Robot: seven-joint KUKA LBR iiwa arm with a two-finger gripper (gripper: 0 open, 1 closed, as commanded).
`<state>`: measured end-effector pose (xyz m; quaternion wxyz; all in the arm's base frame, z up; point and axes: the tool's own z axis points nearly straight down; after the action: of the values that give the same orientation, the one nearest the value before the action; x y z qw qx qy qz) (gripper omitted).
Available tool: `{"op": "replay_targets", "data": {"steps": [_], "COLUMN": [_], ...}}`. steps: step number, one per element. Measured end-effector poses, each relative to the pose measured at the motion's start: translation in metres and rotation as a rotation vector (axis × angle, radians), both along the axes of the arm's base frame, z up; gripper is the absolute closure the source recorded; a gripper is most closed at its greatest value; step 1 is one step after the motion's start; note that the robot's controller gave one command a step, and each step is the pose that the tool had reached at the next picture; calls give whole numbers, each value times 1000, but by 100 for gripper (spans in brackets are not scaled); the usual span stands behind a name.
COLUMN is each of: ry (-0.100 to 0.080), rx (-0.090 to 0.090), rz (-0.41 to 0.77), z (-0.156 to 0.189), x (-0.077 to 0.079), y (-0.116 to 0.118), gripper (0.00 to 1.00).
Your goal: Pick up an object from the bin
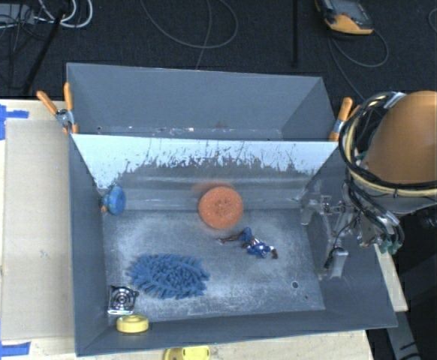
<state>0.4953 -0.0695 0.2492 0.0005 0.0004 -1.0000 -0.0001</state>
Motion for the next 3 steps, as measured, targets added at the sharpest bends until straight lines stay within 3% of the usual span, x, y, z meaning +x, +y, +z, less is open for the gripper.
{"op": "replay_targets", "data": {"steps": [1,2,3], "ry": [-6,0,-1], "rx": [0,0,0], "rz": [-39,-218,-240], "z": [-76,-90,-108], "x": [33,55,63], "y": [32,68,46], "gripper": [0,0,0]}}
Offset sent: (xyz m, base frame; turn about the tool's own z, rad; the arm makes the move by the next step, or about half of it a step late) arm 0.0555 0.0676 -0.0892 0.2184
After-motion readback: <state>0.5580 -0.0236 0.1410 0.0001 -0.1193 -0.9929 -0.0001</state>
